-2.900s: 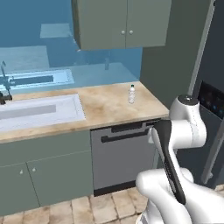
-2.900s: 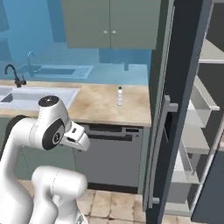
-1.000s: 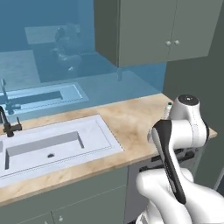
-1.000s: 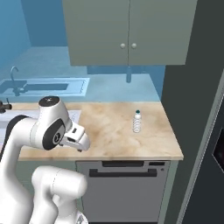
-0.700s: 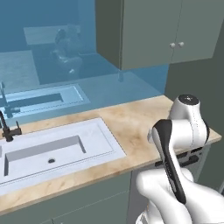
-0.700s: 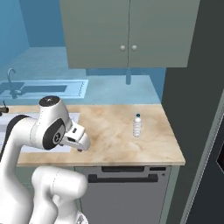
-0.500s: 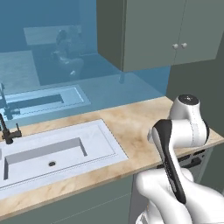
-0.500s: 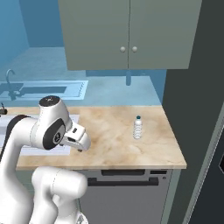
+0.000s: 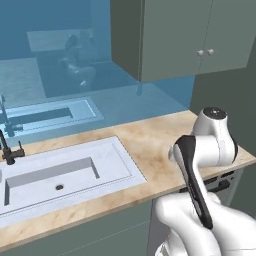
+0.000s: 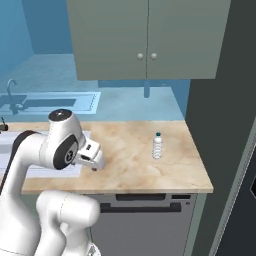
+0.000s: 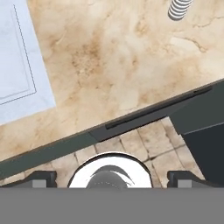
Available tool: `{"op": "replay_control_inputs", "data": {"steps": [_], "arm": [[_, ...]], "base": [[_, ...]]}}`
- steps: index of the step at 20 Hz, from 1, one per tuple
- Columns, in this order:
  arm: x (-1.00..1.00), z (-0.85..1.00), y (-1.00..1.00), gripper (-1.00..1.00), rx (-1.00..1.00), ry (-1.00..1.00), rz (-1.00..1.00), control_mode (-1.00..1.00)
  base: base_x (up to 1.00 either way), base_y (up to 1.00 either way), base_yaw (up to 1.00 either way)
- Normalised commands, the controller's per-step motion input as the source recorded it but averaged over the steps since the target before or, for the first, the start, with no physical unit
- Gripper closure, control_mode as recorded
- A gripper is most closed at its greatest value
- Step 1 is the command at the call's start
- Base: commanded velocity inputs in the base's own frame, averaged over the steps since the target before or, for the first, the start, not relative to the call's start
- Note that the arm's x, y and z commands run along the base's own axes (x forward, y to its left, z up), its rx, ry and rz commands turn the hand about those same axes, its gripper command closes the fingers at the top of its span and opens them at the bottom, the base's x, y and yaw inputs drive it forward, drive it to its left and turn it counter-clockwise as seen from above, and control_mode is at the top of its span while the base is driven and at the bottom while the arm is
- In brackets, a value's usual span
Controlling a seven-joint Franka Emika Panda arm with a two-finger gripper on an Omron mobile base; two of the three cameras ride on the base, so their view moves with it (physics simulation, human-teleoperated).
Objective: Take the bottled waters from the counter and place them in the freezer to freeze. Close the freezer door after placing the bottles.
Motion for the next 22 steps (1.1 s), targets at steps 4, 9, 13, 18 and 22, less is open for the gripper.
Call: {"op": "replay_control_inputs", "data": {"steps": [4, 9, 13, 18, 22], "arm": [[0.36, -0.02, -0.67, -1.00, 0.02, -0.05, 0.07, -1.00], [0.41, -0.01, -0.75, -1.00, 0.02, -0.12, 0.03, -1.00], [0.04, 0.00, -0.62, -1.00, 0.00, -0.28, 0.02, -1.00], [0.07, 0.00, -0.37, -1.00, 0.02, -0.29, 0.10, -1.00], [0.14, 0.00, -0.14, -1.00, 0.00, -0.16, 0.15, -1.00]], "base": [[0.00, 0.00, 0.00], [0.00, 0.00, 0.00], [0.00, 0.00, 0.00], [0.00, 0.00, 0.00], [0.00, 0.00, 0.00]]}}
